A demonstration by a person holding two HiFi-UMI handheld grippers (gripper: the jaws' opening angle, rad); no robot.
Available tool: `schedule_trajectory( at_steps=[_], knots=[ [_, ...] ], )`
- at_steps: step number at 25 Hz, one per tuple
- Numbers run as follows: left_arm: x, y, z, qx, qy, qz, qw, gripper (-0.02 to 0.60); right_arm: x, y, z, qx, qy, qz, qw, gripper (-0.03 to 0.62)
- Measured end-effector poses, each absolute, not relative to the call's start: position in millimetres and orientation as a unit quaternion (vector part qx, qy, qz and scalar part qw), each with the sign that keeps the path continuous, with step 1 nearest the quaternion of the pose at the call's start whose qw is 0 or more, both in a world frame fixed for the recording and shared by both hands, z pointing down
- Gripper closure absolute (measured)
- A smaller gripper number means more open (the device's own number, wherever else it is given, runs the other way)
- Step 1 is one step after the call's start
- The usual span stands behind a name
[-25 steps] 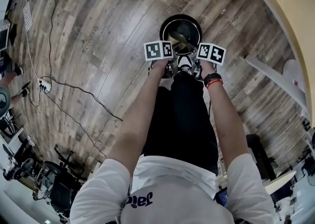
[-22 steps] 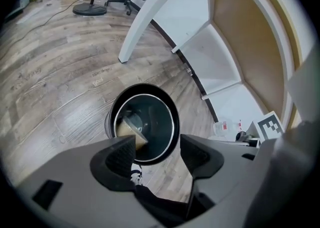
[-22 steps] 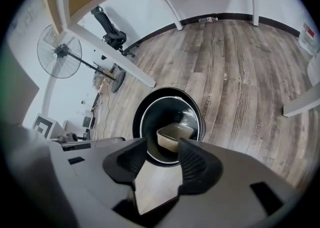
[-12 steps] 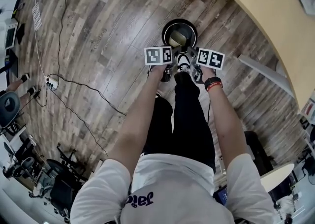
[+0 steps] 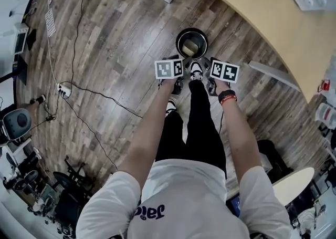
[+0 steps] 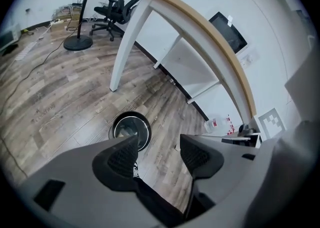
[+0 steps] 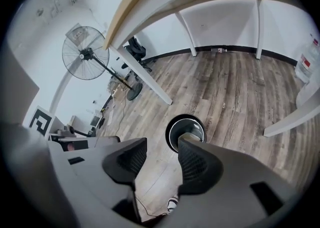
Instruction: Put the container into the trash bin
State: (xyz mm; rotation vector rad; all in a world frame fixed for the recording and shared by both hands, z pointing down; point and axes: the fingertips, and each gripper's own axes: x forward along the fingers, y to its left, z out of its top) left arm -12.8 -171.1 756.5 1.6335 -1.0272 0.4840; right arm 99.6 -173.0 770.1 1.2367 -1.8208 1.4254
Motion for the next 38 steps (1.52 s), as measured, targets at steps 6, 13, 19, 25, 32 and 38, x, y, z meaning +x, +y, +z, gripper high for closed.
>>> schedule_trajectory(
  at_steps=[6,13,19,25,32,38],
  knots=[
    [-30,-172,715,0.701,-0.457,0.194,0.512,0.31,94,-174,731,0.464,-0.698,0.486,0.248,0.388],
    [-33,-179,646,0.733,-0.464,0.165,0.469,0.31,89,-180,661,0.467,-0.734,0.448,0.205,0.393],
    [-37,-181,584,0.768,-0.479,0.173,0.389,0.31,95,-183,600,0.487,-0.757,0.391,0.193,0.399],
    [-36,-170,533,0.787,-0.495,0.151,0.337,0.327,105,-177,550,0.505,-0.772,0.348,0.165,0.411],
    [-34,-162,476,0.808,-0.51,0.127,0.265,0.361,108,-168,491,0.515,-0.792,0.306,0.119,0.432],
    [-42,-156,431,0.819,-0.519,0.102,0.224,0.399,111,-167,439,0.536,-0.803,0.238,0.109,0.474]
  ],
)
